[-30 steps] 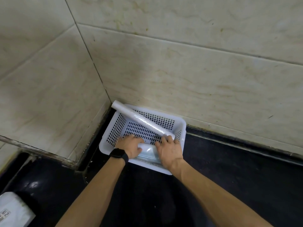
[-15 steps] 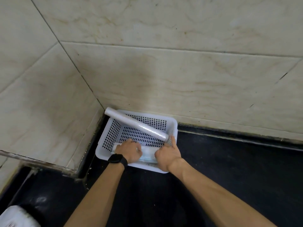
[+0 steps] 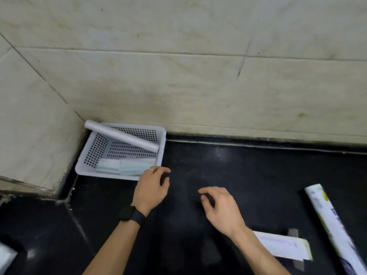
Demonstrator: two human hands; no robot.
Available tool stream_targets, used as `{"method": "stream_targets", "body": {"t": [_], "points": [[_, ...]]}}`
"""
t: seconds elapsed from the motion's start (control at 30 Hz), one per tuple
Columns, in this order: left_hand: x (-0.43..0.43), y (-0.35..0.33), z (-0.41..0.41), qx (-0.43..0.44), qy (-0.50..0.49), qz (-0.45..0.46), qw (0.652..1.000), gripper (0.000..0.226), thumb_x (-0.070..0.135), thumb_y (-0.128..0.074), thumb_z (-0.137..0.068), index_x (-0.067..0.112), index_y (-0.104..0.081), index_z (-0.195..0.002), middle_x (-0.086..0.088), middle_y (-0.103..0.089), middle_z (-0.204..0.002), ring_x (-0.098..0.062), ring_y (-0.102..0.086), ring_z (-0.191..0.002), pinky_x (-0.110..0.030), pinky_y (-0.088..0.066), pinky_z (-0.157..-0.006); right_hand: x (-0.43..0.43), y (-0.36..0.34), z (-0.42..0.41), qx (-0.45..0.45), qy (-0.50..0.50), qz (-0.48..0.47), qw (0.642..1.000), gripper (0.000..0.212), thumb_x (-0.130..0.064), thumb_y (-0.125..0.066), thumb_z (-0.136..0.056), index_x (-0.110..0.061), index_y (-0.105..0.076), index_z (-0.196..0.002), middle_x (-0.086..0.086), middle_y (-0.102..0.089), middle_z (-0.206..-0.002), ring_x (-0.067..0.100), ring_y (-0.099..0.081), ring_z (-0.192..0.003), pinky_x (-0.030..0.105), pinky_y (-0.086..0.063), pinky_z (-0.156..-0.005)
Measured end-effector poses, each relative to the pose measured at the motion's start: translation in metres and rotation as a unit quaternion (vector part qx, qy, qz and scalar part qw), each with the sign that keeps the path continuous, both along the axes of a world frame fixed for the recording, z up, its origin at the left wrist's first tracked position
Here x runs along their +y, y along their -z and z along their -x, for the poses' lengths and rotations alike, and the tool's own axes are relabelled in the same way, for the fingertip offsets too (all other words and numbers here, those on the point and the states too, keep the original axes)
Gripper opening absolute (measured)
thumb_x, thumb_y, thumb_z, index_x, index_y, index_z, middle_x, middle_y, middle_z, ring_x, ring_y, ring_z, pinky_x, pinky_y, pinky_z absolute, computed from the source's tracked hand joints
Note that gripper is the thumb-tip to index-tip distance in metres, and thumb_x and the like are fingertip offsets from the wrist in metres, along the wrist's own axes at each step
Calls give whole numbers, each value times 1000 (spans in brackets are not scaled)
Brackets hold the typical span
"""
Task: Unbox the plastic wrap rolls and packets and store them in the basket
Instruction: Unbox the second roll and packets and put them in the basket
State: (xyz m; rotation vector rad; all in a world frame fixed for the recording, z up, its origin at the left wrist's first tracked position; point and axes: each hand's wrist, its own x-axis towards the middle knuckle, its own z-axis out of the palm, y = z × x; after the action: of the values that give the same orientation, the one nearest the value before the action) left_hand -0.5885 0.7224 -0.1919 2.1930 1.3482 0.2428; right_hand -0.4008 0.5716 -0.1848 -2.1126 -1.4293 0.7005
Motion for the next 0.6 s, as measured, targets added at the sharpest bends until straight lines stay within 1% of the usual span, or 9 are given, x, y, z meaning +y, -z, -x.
{"method": "stream_targets", "body": {"t": [0.07, 0.23, 0.3, 0.37, 0.4, 0.47, 0.53, 0.6], "points": [[-40, 5, -25, -16, 10, 5, 1000, 27, 27, -60, -92, 28, -63, -119, 6, -58, -122, -17, -56, -111, -36, -49, -96, -41, 4, -22, -1, 27, 14, 1000, 23, -24, -60, -95, -29, -71, -114, -16, -69, -114, 7, -56, -111, 12, -35, -94], [-132, 25, -94, -9, 78, 44, 996, 30, 35, -57, -92, 30, -62, -121, 8, -59, -124, -15, -55, -114, -34, -47, -98, -131, 15, -88, -6, 116, 21, 993, 24, -16, -67, -91, -24, -72, -113, -10, -69, -114, 14, -58, -109, 16, -36, -95], [-166, 31, -124, 4, 124, 50, 991, 36, 42, -54, -91, 31, -61, -124, 9, -59, -125, -14, -56, -114, -32, -46, -98, -163, 20, -117, -24, 160, 9, 987, 25, -13, -69, -88, -23, -71, -111, -8, -68, -114, 18, -59, -105, 17, -35, -94], [-196, 34, -154, 23, 172, 55, 983, 46, 49, -51, -88, 31, -57, -129, 9, -57, -128, -14, -54, -117, -30, -43, -102, -192, 25, -144, -48, 209, -10, 977, 26, -10, -70, -86, -20, -69, -110, -4, -66, -114, 22, -59, -104, 18, -34, -94], [-210, 36, -168, 39, 196, 55, 978, 50, 51, -50, -87, 31, -54, -133, 9, -54, -132, -14, -51, -120, -30, -40, -105, -205, 28, -156, -60, 234, -17, 970, 26, -9, -71, -85, -18, -69, -110, -1, -65, -114, 25, -58, -107, 20, -35, -97], [-234, 39, -192, 76, 246, 45, 965, 61, 53, -50, -83, 32, -46, -140, 8, -49, -139, -16, -46, -127, -32, -33, -111, -230, 36, -179, -80, 285, -6, 955, 30, -12, -69, -85, -12, -66, -114, 8, -63, -119, 30, -54, -115, 33, -36, -104], [-251, 42, -210, 118, 287, 40, 950, 74, 46, -54, -79, 30, -34, -148, 6, -42, -147, -18, -39, -135, -37, -26, -117, -251, 46, -197, -94, 332, 44, 938, 43, -17, -71, -83, -7, -61, -124, 16, -57, -131, 38, -47, -122, 44, -38, -105], [-261, 47, -220, 165, 308, 33, 936, 84, 35, -56, -77, 27, -23, -154, 3, -38, -151, -20, -36, -139, -42, -22, -119, -268, 52, -214, -103, 359, 118, 920, 64, -26, -75, -80, -8, -51, -136, 18, -46, -144, 41, -39, -130, 50, -38, -105]]}}
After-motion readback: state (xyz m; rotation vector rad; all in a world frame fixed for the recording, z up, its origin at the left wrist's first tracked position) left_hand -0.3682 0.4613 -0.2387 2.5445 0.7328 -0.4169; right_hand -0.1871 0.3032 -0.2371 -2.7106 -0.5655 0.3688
